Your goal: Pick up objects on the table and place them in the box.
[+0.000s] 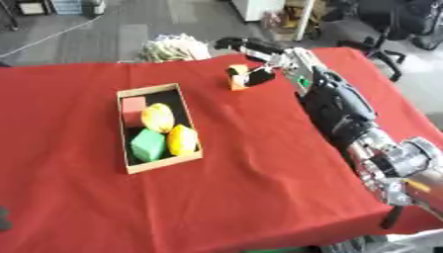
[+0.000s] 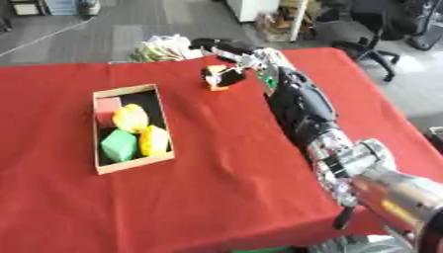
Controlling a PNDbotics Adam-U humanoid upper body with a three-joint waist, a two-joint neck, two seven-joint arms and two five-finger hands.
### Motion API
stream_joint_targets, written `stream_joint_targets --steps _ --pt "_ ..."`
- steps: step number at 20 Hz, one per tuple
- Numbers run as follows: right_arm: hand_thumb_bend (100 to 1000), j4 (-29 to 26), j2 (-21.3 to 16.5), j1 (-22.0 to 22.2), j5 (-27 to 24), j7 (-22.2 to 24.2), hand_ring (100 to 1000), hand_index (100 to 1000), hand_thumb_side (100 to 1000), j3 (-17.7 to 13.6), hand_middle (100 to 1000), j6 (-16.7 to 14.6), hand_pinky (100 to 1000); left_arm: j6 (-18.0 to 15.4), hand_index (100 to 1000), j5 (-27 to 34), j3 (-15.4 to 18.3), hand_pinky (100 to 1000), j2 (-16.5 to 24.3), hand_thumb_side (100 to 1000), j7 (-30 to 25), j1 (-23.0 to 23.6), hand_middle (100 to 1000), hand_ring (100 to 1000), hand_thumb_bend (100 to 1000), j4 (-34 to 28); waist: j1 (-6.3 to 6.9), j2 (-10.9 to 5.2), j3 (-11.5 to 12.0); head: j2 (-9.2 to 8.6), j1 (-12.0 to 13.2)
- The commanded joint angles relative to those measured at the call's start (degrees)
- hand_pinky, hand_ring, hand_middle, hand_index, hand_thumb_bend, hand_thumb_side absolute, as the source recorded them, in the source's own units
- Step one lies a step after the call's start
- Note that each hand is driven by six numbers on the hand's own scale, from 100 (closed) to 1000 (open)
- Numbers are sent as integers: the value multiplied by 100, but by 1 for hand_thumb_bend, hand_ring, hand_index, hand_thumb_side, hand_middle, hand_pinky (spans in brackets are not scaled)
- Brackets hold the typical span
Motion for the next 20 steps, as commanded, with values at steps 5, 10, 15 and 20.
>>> stream_joint_targets --steps 5,10,15,20 --pt "100 650 -238 -113 -380 -673 971 1000 391 -205 1000 970 919 -29 888 -25 43 667 98 978 -16 -79 621 608 100 -75 -13 -32 28 -20 42" --pt "100 777 -124 -173 -759 -937 942 1000 533 -186 976 1278 883 -30 888 -24 6 668 114 984 -52 -153 621 608 100 -97 -50 54 152 -20 -75" --pt "100 772 -10 -195 -932 -964 944 1000 596 -131 973 1337 885 -24 888 -24 -13 668 144 988 -80 -199 621 608 100 -116 -93 116 263 -20 -215" --pt "100 664 29 -203 -548 -1410 984 1000 424 -110 991 1559 951 -19 888 -23 -35 669 167 996 -110 -229 620 608 100 -126 -120 160 326 -20 -310"
